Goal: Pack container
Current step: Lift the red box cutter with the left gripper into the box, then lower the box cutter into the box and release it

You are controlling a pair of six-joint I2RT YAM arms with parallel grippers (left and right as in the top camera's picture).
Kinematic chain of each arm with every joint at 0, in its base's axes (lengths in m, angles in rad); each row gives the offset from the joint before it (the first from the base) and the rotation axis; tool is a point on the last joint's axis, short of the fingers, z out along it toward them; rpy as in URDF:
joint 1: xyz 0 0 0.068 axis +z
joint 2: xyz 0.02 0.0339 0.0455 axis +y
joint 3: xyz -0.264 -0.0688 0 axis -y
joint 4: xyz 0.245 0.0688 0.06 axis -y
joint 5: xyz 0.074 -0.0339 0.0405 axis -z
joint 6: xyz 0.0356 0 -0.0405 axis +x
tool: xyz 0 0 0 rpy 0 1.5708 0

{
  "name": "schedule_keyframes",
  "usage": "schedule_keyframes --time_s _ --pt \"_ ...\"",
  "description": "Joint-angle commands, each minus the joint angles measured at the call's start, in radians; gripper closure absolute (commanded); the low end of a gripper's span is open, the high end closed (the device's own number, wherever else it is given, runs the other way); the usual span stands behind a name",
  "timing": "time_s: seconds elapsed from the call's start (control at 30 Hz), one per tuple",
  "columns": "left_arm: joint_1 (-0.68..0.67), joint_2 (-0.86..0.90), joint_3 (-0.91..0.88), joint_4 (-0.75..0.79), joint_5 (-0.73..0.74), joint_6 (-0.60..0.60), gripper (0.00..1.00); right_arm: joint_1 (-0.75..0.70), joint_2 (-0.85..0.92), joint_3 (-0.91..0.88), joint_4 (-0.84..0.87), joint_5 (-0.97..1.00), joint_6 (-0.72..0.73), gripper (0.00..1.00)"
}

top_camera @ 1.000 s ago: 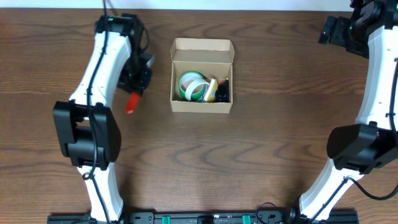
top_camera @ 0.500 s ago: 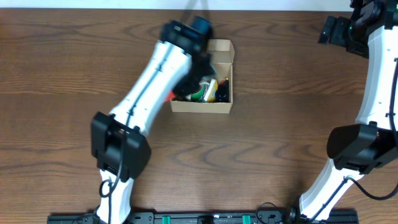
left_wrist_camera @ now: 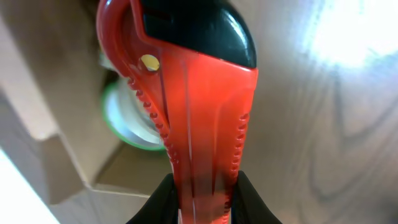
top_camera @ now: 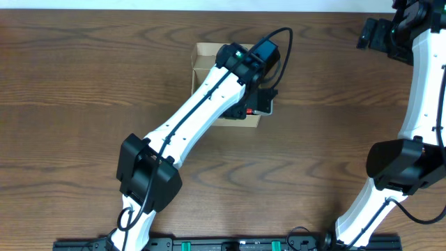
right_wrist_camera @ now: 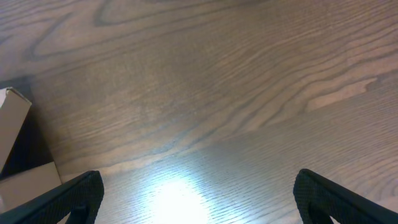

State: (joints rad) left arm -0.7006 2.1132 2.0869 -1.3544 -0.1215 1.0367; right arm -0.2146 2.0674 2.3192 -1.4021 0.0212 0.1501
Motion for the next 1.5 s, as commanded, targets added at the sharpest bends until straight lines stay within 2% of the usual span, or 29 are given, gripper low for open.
schedule_keyframes --time_s 0.0,0.23,0.47,1.2,1.23,1.37,1.47 --pt "0.019 0.002 0.018 0.036 -0.001 0.074 0.94 0.006 -0.005 -0.006 -0.002 -0.003 0.014 0.01" --pt "0.069 0.006 0.018 0.124 0.088 0.093 0.94 0.006 -0.005 -0.006 -0.002 -0.003 0.014 0.01" --pt "0.113 0.030 0.018 0.128 0.200 0.093 0.94 0.006 -0.005 -0.006 -0.002 -0.003 0.014 0.01" --pt "0.139 0.156 0.018 0.096 0.157 0.063 0.94 0.006 -0.005 -0.006 -0.004 -0.003 0.014 0.01" --pt "0.139 0.156 0.018 0.096 0.154 0.058 0.93 0.006 -0.005 -0.006 -0.004 -0.003 0.014 0.01" --pt "0.139 0.156 0.018 0.101 0.138 0.036 0.64 0.006 -0.005 -0.006 -0.004 -0.003 0.014 0.01" --pt "0.139 0.156 0.018 0.103 0.135 0.021 0.51 0.006 -0.005 -0.006 -0.004 -0.003 0.014 0.01"
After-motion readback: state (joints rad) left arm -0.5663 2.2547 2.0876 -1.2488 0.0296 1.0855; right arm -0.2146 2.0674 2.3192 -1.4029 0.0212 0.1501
